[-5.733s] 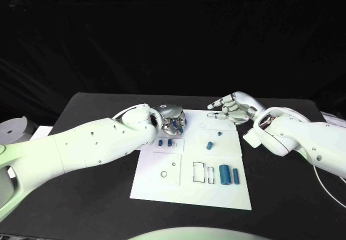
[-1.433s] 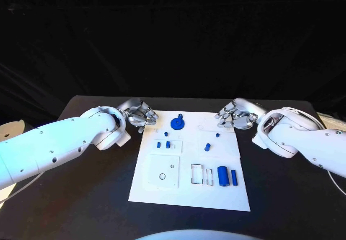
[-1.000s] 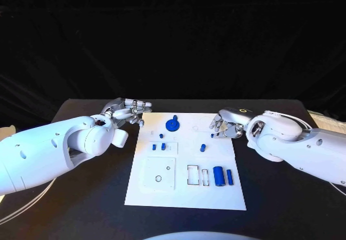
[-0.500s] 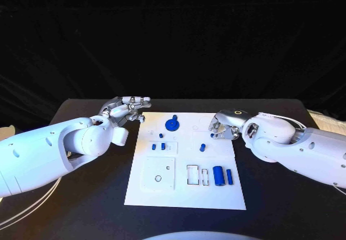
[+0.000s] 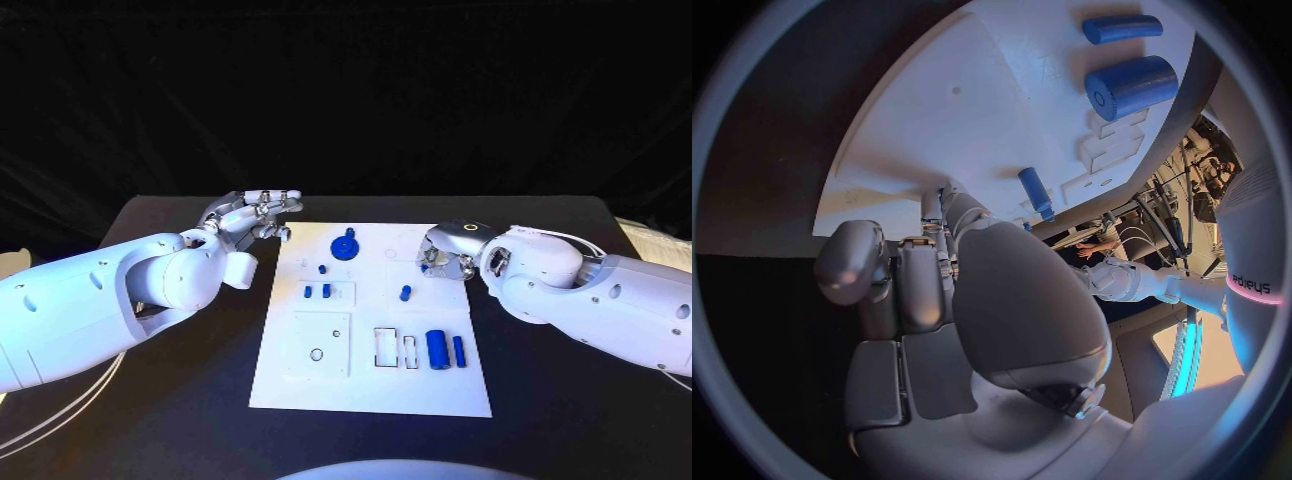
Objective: Assemble the parts on the task board
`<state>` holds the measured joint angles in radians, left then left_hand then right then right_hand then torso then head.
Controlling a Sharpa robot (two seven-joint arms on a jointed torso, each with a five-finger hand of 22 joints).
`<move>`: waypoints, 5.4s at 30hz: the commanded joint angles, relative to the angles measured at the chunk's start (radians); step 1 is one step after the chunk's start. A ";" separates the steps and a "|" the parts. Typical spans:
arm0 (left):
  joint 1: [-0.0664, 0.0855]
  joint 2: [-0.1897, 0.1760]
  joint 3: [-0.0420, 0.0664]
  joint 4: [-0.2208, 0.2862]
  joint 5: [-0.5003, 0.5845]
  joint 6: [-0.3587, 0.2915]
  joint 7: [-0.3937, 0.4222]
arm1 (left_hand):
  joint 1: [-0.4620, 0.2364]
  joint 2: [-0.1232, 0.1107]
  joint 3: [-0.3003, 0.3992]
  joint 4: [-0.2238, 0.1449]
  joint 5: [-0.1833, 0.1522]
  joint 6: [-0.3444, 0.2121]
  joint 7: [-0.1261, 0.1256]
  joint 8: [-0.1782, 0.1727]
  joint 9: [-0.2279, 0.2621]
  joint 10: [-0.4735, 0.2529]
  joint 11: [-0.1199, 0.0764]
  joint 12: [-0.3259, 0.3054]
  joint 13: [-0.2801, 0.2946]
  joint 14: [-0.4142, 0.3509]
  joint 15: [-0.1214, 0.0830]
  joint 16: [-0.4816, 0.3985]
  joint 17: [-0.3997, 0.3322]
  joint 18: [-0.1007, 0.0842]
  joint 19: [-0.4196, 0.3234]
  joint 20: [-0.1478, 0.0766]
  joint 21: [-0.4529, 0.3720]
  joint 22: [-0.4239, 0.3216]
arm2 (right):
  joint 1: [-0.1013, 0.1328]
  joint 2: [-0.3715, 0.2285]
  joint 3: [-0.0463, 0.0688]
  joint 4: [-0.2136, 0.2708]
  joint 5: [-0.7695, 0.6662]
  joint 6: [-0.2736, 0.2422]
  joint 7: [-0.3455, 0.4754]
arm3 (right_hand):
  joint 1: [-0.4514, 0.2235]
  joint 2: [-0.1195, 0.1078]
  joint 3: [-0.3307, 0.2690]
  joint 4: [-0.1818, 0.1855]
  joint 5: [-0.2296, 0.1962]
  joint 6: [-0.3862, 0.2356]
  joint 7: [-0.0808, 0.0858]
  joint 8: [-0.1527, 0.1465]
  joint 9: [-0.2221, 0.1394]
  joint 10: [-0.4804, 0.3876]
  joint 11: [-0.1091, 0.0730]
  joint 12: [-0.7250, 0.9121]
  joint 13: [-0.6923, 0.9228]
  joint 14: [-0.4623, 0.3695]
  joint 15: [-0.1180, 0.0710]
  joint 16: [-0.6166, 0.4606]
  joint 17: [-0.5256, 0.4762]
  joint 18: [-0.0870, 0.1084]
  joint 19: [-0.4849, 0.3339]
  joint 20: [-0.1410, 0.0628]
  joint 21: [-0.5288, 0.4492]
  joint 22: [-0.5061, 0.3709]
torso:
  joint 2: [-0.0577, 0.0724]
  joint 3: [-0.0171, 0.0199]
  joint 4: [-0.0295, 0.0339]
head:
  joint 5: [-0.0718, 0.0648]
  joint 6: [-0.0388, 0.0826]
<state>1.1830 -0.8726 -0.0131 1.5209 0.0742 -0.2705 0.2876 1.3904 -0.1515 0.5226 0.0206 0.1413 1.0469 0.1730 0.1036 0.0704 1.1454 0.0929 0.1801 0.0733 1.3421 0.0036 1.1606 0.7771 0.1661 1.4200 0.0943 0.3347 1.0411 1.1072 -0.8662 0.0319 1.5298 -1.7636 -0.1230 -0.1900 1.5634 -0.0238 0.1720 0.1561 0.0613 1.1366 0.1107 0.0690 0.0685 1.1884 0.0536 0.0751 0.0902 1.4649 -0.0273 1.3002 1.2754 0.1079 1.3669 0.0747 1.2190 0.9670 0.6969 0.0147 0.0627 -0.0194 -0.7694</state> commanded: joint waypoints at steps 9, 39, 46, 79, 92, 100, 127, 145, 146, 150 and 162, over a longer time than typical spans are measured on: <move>0.000 -0.001 0.000 0.004 0.010 0.021 0.016 | -0.008 0.002 -0.007 -0.001 0.002 0.007 -0.002 0.007 -0.001 0.008 0.000 0.008 0.001 -0.010 -0.001 -0.007 -0.005 0.011 -0.007 -0.002 -0.003 -0.001 | -0.011 0.009 -0.005 -0.010 -0.026 0.064 -0.010 | 0.000 0.004 0.053 -0.007 -0.012 0.026 -0.003 0.003 0.004 0.025 -0.005 -0.003 -0.018 0.057 -0.012 0.006 0.005 0.004 0.013 -0.007 0.001 0.011 | 0.000 0.0005 0.0001 | 0.002 -0.005; -0.001 -0.006 -0.002 -0.004 0.010 0.021 0.012 | -0.006 0.002 -0.008 -0.005 0.002 0.005 -0.001 0.006 -0.002 0.006 0.001 0.009 0.000 -0.016 -0.001 -0.011 -0.013 0.011 -0.010 -0.002 -0.006 -0.003 | 0.021 -0.050 0.021 0.105 0.021 -0.106 -0.012 | -0.028 -0.013 0.151 -0.033 -0.013 0.048 0.000 0.002 0.011 0.054 -0.005 -0.011 -0.027 0.057 -0.013 0.003 -0.005 0.000 0.023 -0.012 0.010 0.023 | -0.001 -0.0005 0.0005 | 0.007 -0.005; -0.001 -0.006 -0.002 -0.002 0.010 0.022 0.012 | -0.007 0.002 -0.009 -0.005 0.003 0.003 0.000 0.006 -0.002 0.004 0.002 0.010 0.000 -0.017 -0.001 -0.012 -0.015 0.011 -0.010 -0.002 -0.006 -0.004 | 0.019 -0.043 0.022 0.183 0.030 -0.122 0.000 | -0.031 -0.016 0.158 -0.035 -0.013 0.048 0.001 0.002 0.011 0.055 -0.004 -0.011 -0.027 0.057 -0.011 0.004 -0.005 0.000 0.024 -0.011 0.011 0.025 | 0.000 0.0007 0.0006 | 0.015 -0.004; -0.001 0.006 -0.002 0.018 0.010 0.039 0.005 | -0.010 0.001 -0.012 -0.006 0.003 0.000 0.001 0.004 -0.003 0.000 0.003 0.011 -0.001 -0.020 0.000 -0.012 -0.018 0.011 -0.012 -0.001 -0.008 -0.005 | -0.119 0.186 -0.015 0.134 -0.019 -0.039 0.056 | -0.045 -0.029 0.191 -0.048 -0.013 0.041 0.011 -0.003 0.010 0.047 0.005 -0.013 -0.027 0.056 -0.001 0.005 -0.007 0.000 0.022 -0.003 0.008 0.021 | -0.001 -0.0008 0.0010 | 0.092 -0.041; -0.001 0.006 -0.002 0.013 0.008 0.045 -0.001 | -0.012 0.003 -0.016 -0.008 0.004 0.000 0.000 0.006 -0.002 0.003 0.002 0.017 0.000 -0.013 0.001 0.001 -0.002 0.004 -0.001 -0.001 0.041 0.016 | -0.122 0.196 -0.016 0.129 -0.028 -0.020 0.051 | -0.051 -0.033 0.195 -0.050 -0.013 0.041 0.013 -0.003 0.010 0.046 0.007 -0.013 -0.027 0.056 0.001 0.005 -0.008 0.000 0.022 -0.001 0.008 0.020 | -0.001 -0.0007 -0.0010 | 0.100 -0.045; -0.001 0.007 -0.002 0.012 0.008 0.047 -0.003 | -0.012 0.003 -0.017 -0.008 0.004 0.000 0.000 0.005 -0.002 0.003 0.002 0.017 0.000 -0.017 0.001 -0.006 -0.014 0.006 -0.004 -0.001 0.025 0.010 | -0.122 0.198 -0.018 0.133 -0.053 0.020 0.031 | -0.053 -0.036 0.196 -0.051 -0.013 0.041 0.013 -0.003 0.010 0.046 0.007 -0.012 -0.027 0.056 0.002 0.005 -0.009 0.001 0.022 0.000 0.007 0.019 | -0.001 -0.0005 -0.0008 | 0.099 -0.046; -0.001 0.004 -0.003 0.009 0.008 0.051 -0.009 | -0.012 0.002 -0.018 -0.009 0.005 -0.001 0.001 0.006 -0.002 0.002 0.002 0.018 0.000 -0.022 0.001 -0.010 -0.022 0.008 -0.007 -0.001 0.011 0.004 | -0.121 0.152 -0.019 0.167 -0.046 -0.108 -0.007 | -0.147 -0.115 0.133 -0.047 -0.007 -0.113 0.045 -0.007 -0.004 -0.122 0.046 -0.005 -0.027 0.046 0.037 -0.019 -0.048 0.011 -0.002 0.035 -0.029 -0.035 | 0.000 0.0004 -0.0013 | 0.094 -0.037; -0.001 -0.005 -0.006 0.018 0.008 0.054 -0.009 | -0.011 0.003 -0.019 -0.011 0.005 -0.002 0.001 0.006 -0.002 0.001 0.002 0.020 0.000 -0.026 0.001 -0.012 -0.027 0.009 -0.010 0.000 0.005 0.001 | -0.032 -0.087 0.014 0.237 0.003 -0.050 -0.088 | -0.143 -0.140 -0.024 -0.023 0.014 -0.147 -0.007 -0.006 -0.002 -0.212 0.005 -0.004 -0.026 0.048 -0.020 -0.022 -0.062 0.013 0.001 -0.013 -0.039 -0.045 | 0.000 0.0010 -0.0055 | 0.069 -0.018; -0.001 -0.005 -0.006 0.018 0.008 0.054 -0.009 | -0.011 0.003 -0.019 -0.011 0.005 -0.002 0.001 0.006 -0.002 0.001 0.002 0.020 0.000 -0.026 0.001 -0.012 -0.027 0.009 -0.010 0.000 0.005 0.001 | -0.033 -0.088 0.014 0.235 0.001 -0.047 -0.088 | -0.140 -0.138 -0.027 -0.022 0.014 -0.146 -0.007 -0.006 -0.002 -0.211 0.005 -0.002 -0.026 0.048 -0.020 -0.022 -0.063 0.012 0.001 -0.013 -0.039 -0.044 | 0.000 0.0010 -0.0047 | 0.069 -0.018; -0.001 -0.004 -0.006 0.018 0.008 0.055 -0.009 | -0.011 0.003 -0.019 -0.011 0.005 -0.002 0.001 0.006 -0.002 0.001 0.002 0.020 0.000 -0.026 0.001 -0.012 -0.027 0.009 -0.010 0.000 0.005 0.001 | -0.036 -0.089 0.014 0.229 -0.005 -0.036 -0.087 | -0.128 -0.127 -0.034 -0.018 0.014 -0.137 -0.009 -0.004 -0.001 -0.201 0.005 0.005 -0.025 0.049 -0.019 -0.023 -0.066 0.012 0.003 -0.013 -0.039 -0.044 | -0.002 -0.0003 -0.0041 | 0.067 -0.017; -0.002 -0.004 -0.006 0.015 0.008 0.057 -0.009 | -0.011 0.003 -0.019 -0.011 0.005 -0.002 0.001 0.006 -0.002 0.001 0.002 0.020 0.000 -0.026 0.001 -0.012 -0.027 0.009 -0.010 0.000 0.005 0.001 | -0.049 -0.064 0.011 0.212 -0.007 0.000 -0.054 | -0.097 -0.073 -0.024 -0.013 0.007 -0.074 -0.012 0.004 0.003 -0.107 0.009 0.047 -0.024 0.050 0.007 -0.021 -0.070 0.009 0.008 0.006 -0.040 -0.042 | -0.001 -0.0016 -0.0038 | 0.070 -0.020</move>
<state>1.1813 -0.8778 -0.0199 1.5350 0.0800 -0.2332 0.2743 1.3866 -0.1475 0.5076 0.0108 0.1413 1.0468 0.1729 0.1074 0.0693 1.1452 0.0930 0.1938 0.0728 1.3206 0.0037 1.1529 0.7512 0.1631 1.4129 0.0943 0.3429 1.0434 1.0605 -0.9323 0.0434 1.7432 -1.7608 -0.1571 -0.2588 1.4699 -0.1041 0.1429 0.1417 0.0698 1.0584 0.0997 0.0695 0.0699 1.0768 0.0628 0.1190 0.0670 1.4647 -0.0265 1.2800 1.2062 0.1079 1.3737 0.0752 1.1843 0.9234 0.6956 0.0134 0.0597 0.0497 -0.7886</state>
